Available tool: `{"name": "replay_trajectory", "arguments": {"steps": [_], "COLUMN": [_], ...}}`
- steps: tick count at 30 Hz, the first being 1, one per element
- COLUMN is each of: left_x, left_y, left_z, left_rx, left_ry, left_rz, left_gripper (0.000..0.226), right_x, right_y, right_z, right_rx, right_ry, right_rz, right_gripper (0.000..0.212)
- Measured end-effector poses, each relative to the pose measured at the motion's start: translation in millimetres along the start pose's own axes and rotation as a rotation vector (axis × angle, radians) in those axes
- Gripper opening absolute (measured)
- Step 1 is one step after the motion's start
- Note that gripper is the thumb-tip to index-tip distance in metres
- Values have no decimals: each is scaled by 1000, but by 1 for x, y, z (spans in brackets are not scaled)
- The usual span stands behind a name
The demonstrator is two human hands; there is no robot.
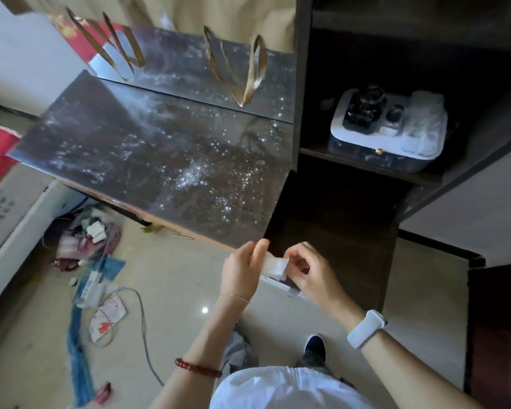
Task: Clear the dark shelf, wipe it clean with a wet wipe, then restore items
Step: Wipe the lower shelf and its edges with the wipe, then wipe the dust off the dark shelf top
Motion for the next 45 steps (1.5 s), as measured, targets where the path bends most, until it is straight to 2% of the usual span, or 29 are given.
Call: {"name": "replay_trajectory", "arguments": {"steps": [3, 7, 9, 11, 13, 15, 18, 22, 24, 26, 27, 28, 29, 31, 33, 34, 36, 38, 40, 42, 45], "left_x": [21, 63, 89, 114, 134, 150, 176, 194, 198, 202, 203, 203, 203, 204, 206, 207, 203, 199, 204, 220, 247], "left_y": [-2, -13, -21, -28, -34, -39, -50, -52, -49, -46, -42, -39, -35, -30, -26, -25, -22, -22, -29, -38, -56], "left_z": [-33, -73, -93, -113, -130, -141, -150, -151, -148, -142, -138, -135, -132, -125, -120, -119, -114, -112, -109, -111, -118], "left_rx": [-26, -88, -167, -365, -524, -487, -390, -482, -509, -442, -397, -371, -329, -203, -148, -175, -255, -132, 20, 151, 450], "left_ry": [-82, -196, -231, -325, -454, -542, -538, -553, -611, -695, -727, -736, -727, -631, -550, -566, -742, -893, -809, -612, -413], "left_rz": [98, 200, 213, 162, 83, 111, 157, 8, -29, -18, -12, -9, 3, 96, 150, 144, 79, 113, 213, 295, 448], "left_gripper": [49, 49, 31, 10, 32, 45, 24, 11, 15, 33, 30, 17, 5, 17, 19, 16, 10, 27, 38, 36, 30], "right_x": [20, 55, 70, 85, 97, 108, 121, 130, 131, 133, 134, 134, 134, 134, 135, 136, 139, 137, 135, 136, 141], "right_y": [-29, -61, -77, -93, -109, -120, -127, -135, -136, -132, -131, -130, -129, -127, -122, -118, -110, -108, -108, -102, -78], "right_z": [13, 36, 51, 70, 87, 98, 107, 102, 97, 94, 93, 91, 90, 83, 74, 70, 57, 45, 35, 37, 60], "right_rx": [27, 96, 133, 231, 321, 342, 350, 576, 662, 732, 766, 783, 764, 609, 405, 358, 352, 189, -237, -611, -783], "right_ry": [50, 142, 205, 285, 361, 411, 412, 471, 494, 470, 448, 415, 374, 313, 295, 329, 503, 758, 929, 879, 547], "right_rz": [-19, 47, 74, 127, 188, 262, 402, 542, 578, 567, 551, 530, 508, 496, 505, 513, 510, 394, 155, 35, 172], "right_gripper": [20, 30, 29, 26, 20, 11, 16, 18, 15, 17, 20, 24, 28, 33, 20, 11, 5, 8, 18, 26, 28]}}
Point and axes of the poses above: each hand's wrist, its own x-axis towards the middle knuckle, its own z-axis out of the palm, y = z × x, the point moved 1 cm from there along x, towards the middle knuckle, and after that the axes turned 10 degrees about z, right-handed, at the moved point
